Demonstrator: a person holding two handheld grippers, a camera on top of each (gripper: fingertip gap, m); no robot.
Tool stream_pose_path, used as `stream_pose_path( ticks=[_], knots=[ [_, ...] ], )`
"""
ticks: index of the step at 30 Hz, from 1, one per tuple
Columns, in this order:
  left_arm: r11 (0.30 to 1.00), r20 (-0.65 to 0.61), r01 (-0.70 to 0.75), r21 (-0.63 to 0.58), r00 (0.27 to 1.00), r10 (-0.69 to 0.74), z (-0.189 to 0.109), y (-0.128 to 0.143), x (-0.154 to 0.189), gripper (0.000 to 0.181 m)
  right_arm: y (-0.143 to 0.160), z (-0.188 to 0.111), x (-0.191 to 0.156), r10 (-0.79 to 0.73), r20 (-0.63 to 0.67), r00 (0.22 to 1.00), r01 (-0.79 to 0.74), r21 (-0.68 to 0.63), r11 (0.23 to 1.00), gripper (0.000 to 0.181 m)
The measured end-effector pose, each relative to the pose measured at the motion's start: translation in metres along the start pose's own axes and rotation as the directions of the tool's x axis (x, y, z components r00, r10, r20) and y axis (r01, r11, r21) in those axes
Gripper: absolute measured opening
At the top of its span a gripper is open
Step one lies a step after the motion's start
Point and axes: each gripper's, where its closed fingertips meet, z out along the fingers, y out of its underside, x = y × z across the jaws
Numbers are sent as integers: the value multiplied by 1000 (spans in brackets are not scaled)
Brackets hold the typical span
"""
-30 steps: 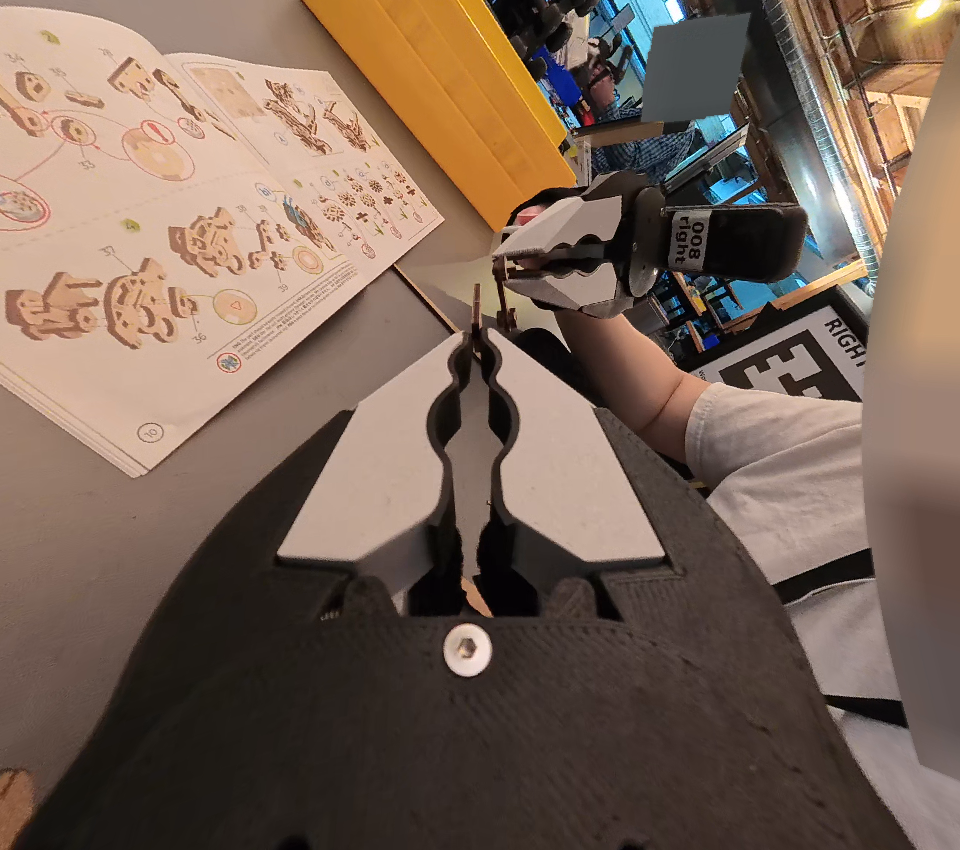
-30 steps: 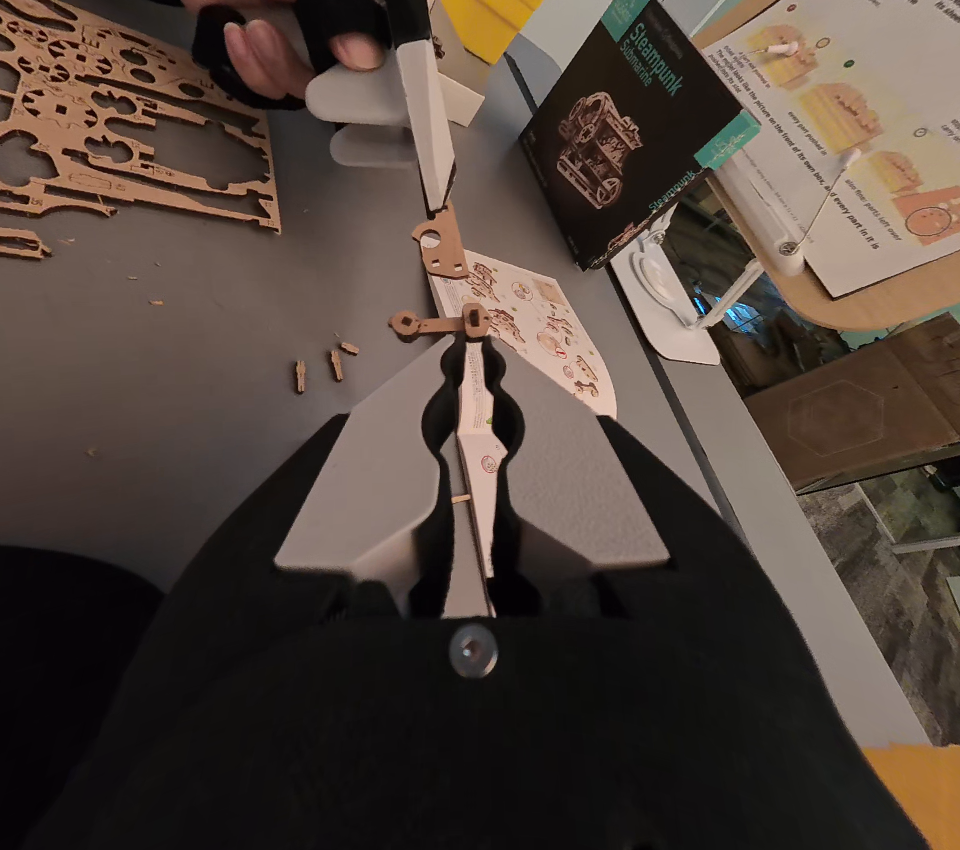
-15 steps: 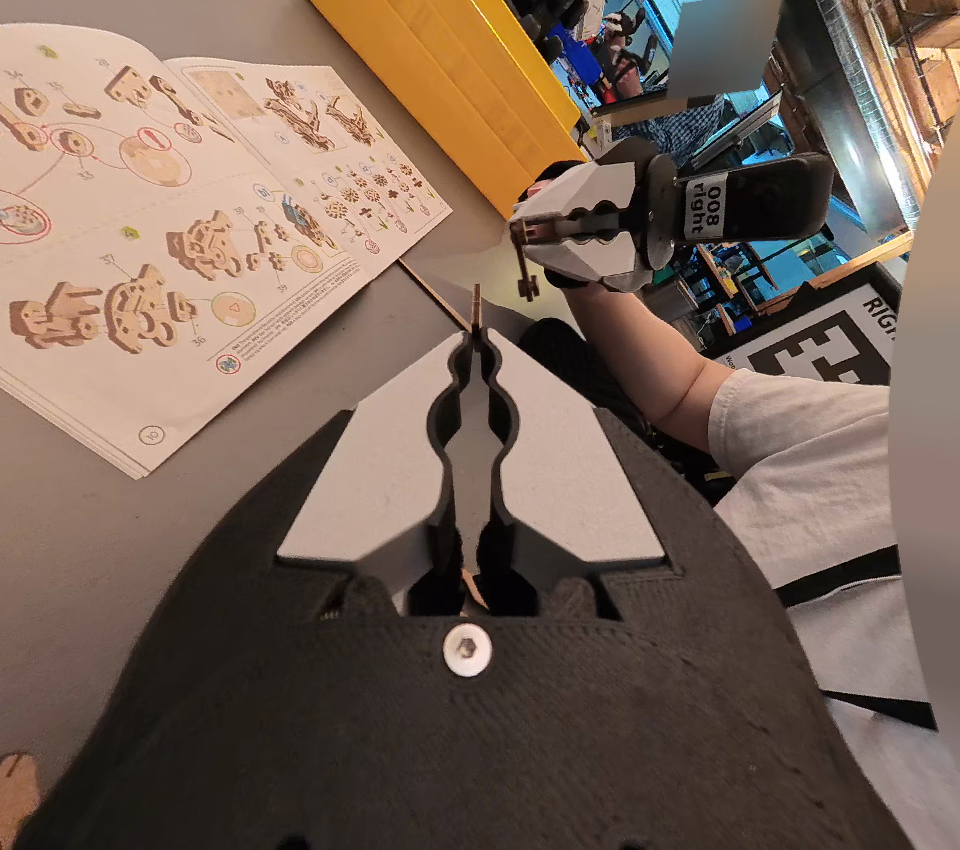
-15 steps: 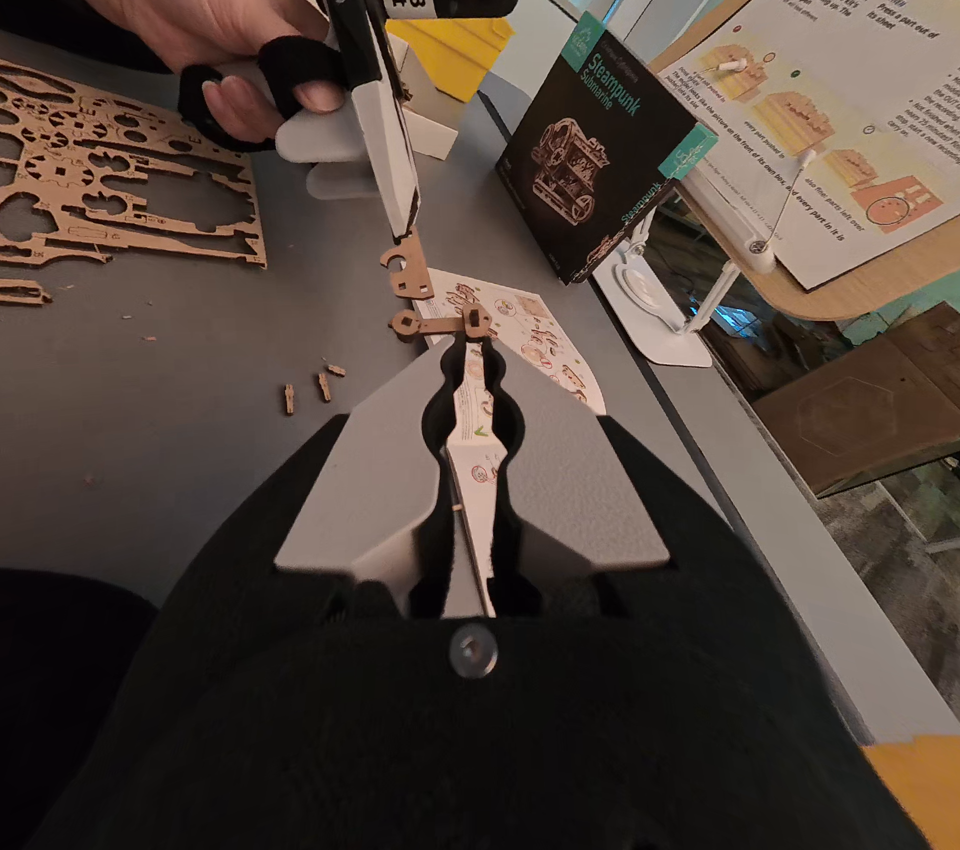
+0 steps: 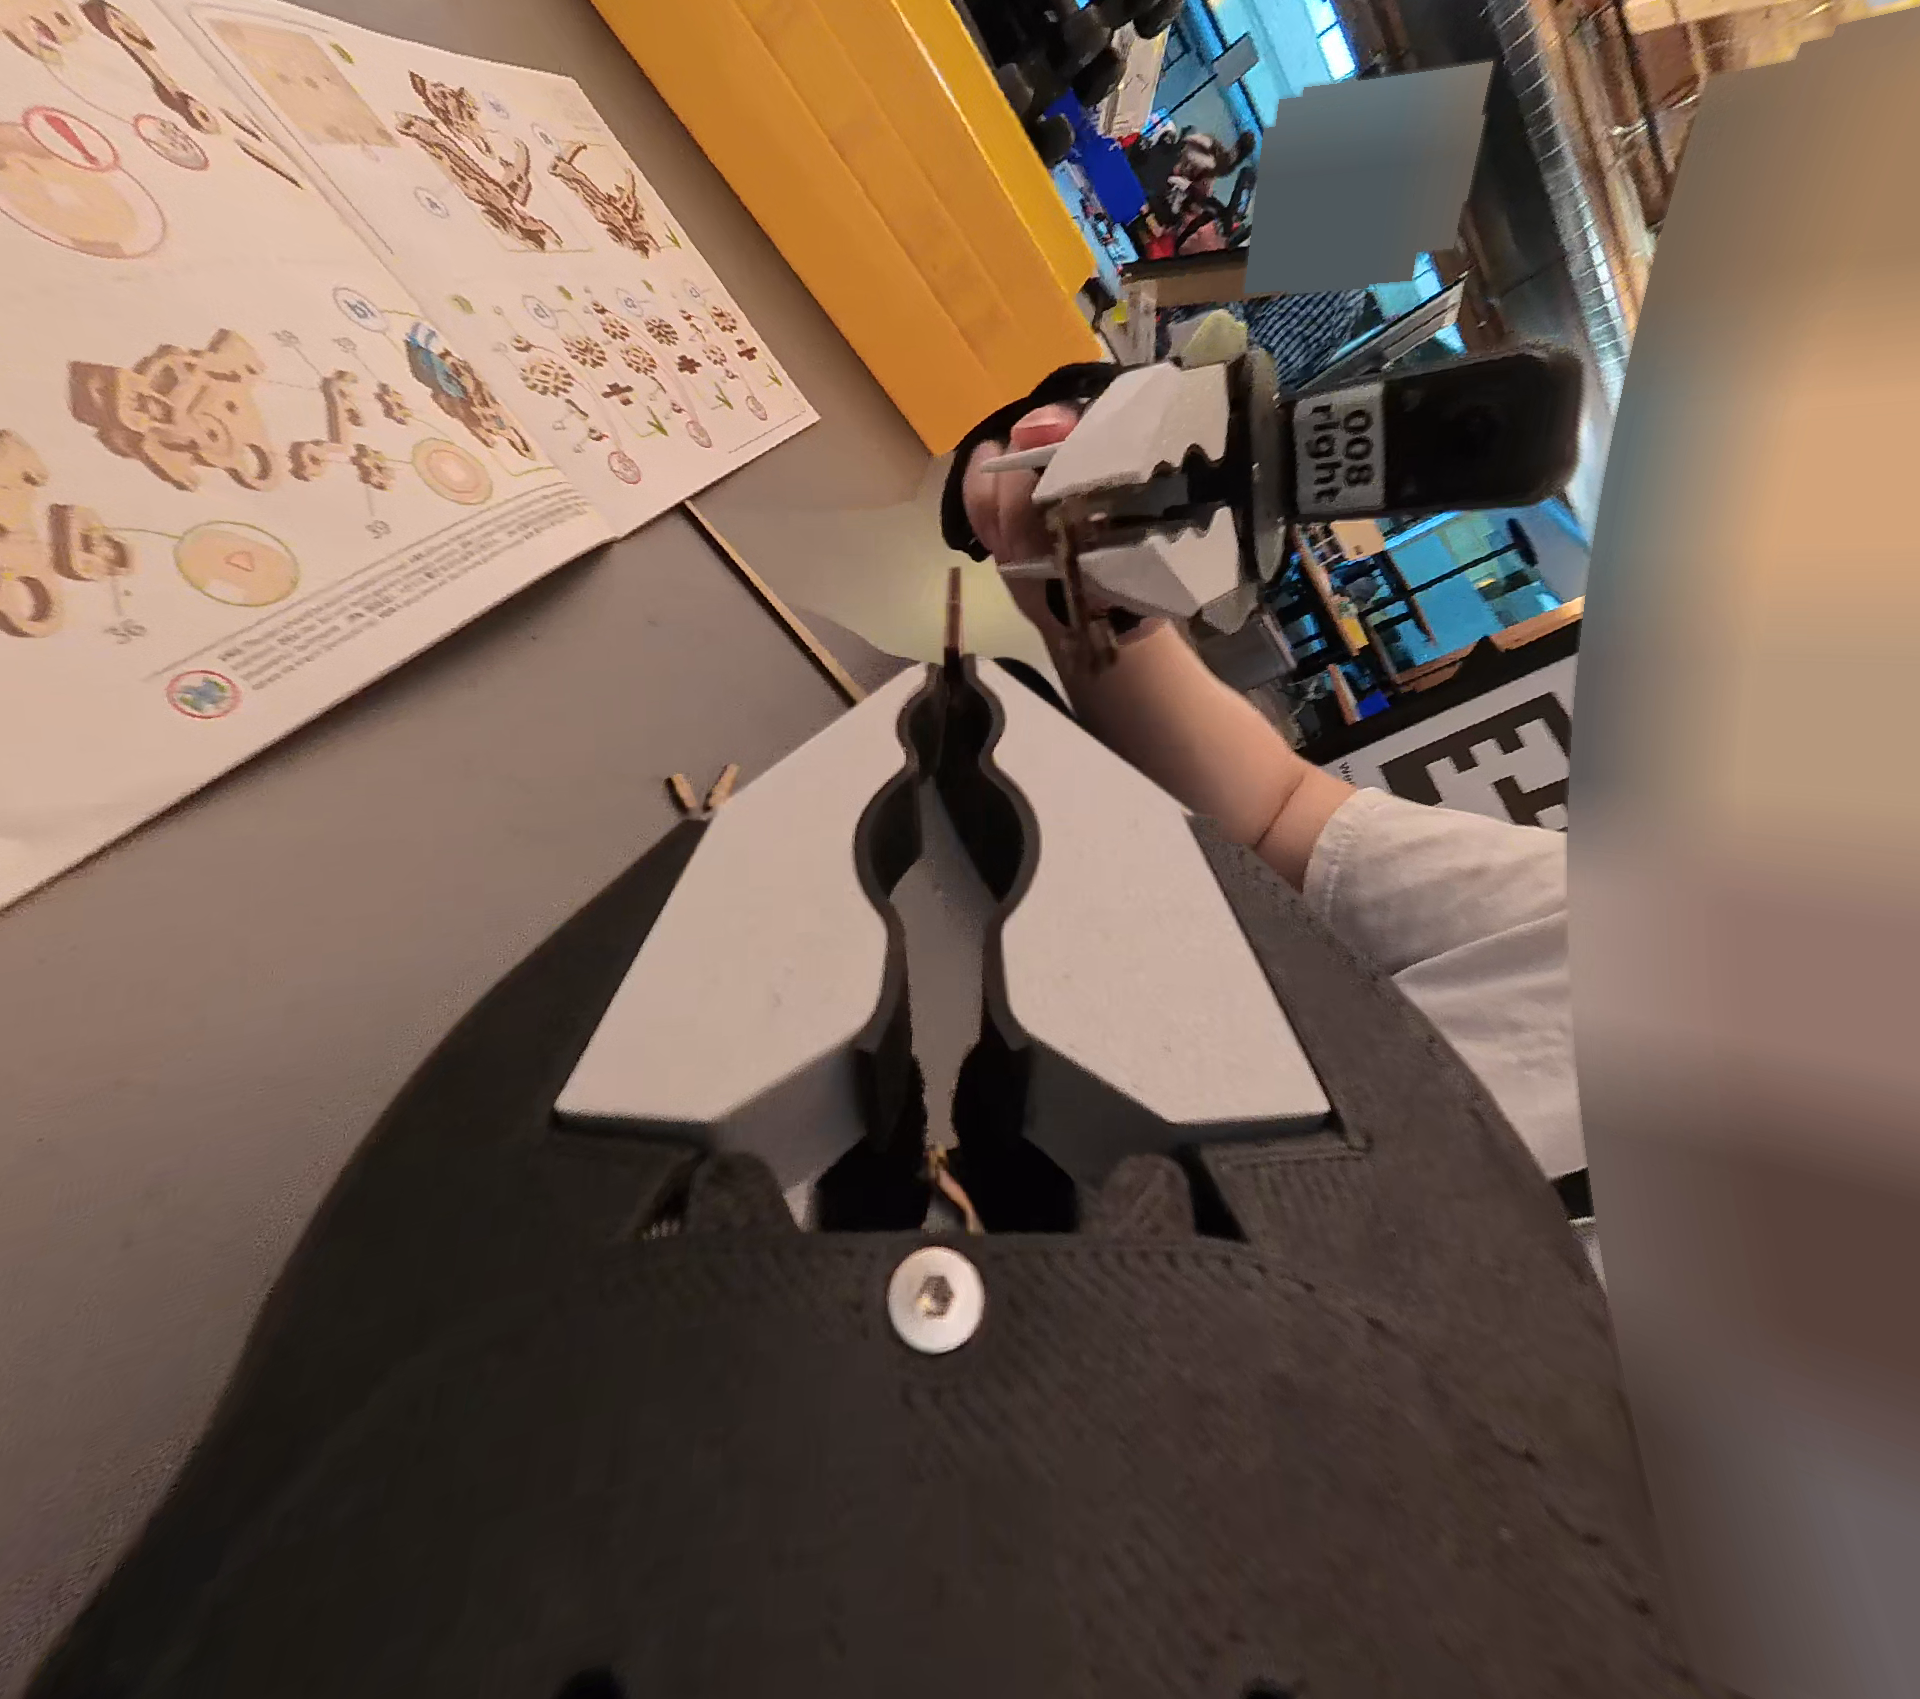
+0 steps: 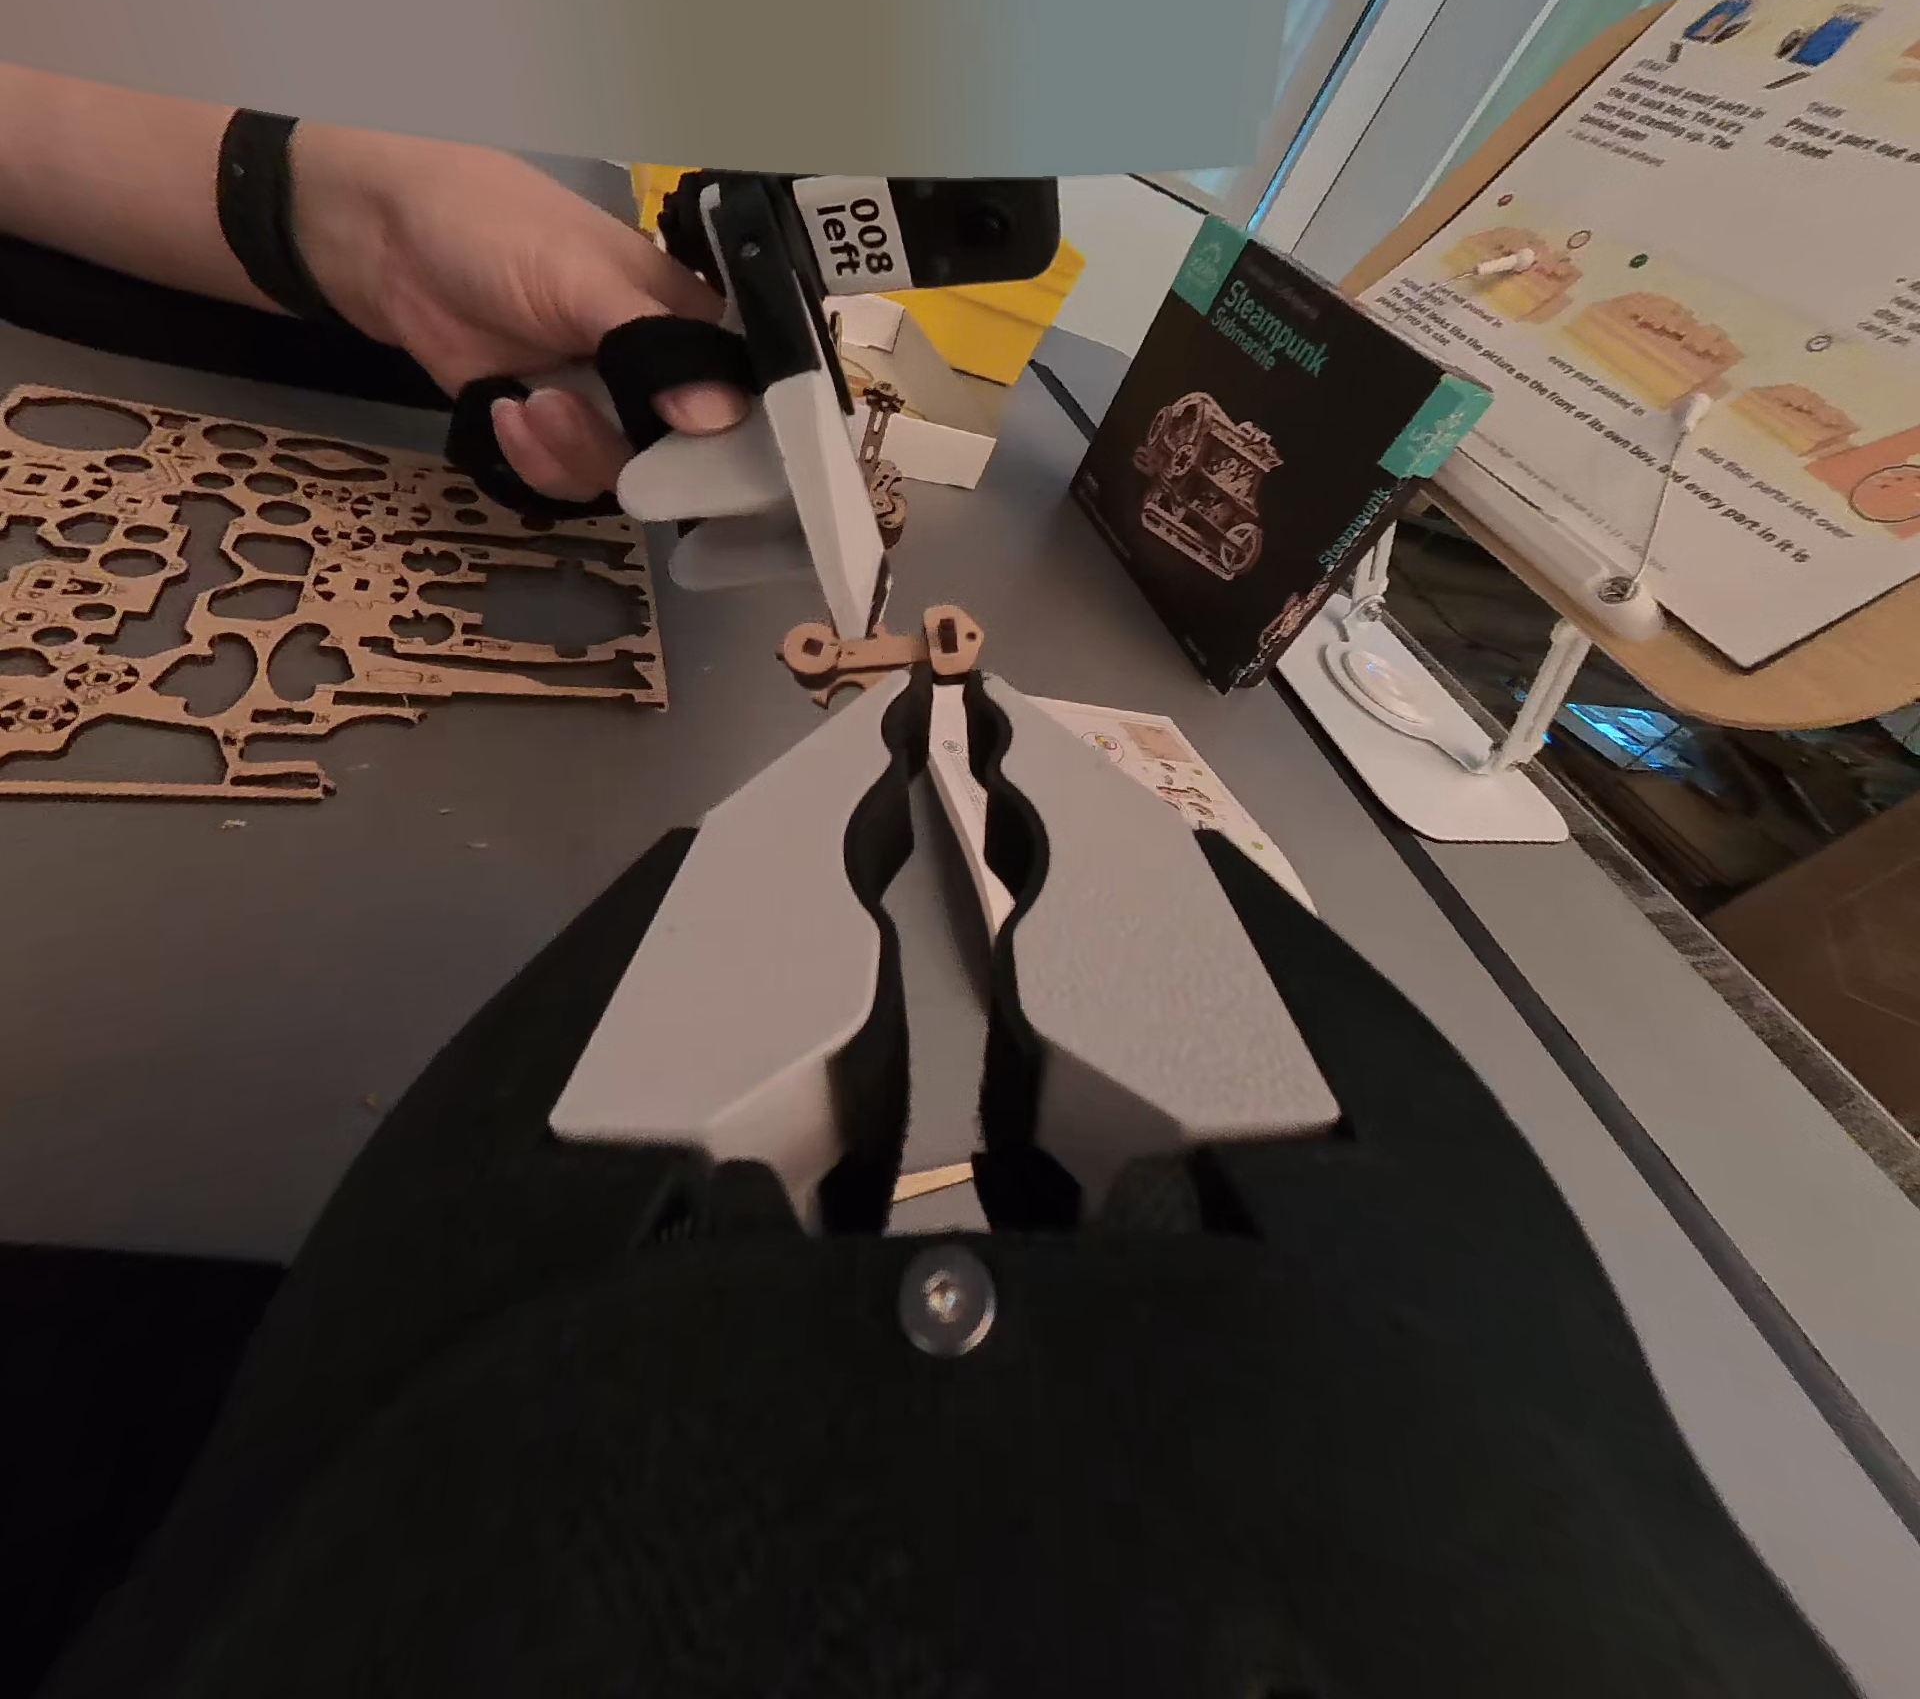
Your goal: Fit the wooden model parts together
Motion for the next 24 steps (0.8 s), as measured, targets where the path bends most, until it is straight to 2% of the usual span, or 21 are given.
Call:
stream_pose_path(
  ticks=[5,15,18,21,24],
  knots=[
    [998,-37,57,5,998,-56,3,2,5,0,2,0,1,4,1,1000,-4,12,1000,4],
    [995,-86,95,9,992,-94,2,4,15,0,-19,-14,3,157,118,981,-180,216,960,3],
    [994,-102,105,5,989,-104,2,5,17,0,-22,-16,2,178,151,973,-210,240,948,3],
    [993,-110,118,0,987,-117,2,6,17,0,-16,-14,5,162,115,980,-183,205,962,3],
    [992,-102,125,7,987,-124,1,5,12,0,-10,-13,15,120,10,993,-120,169,978,4]
  ],
)
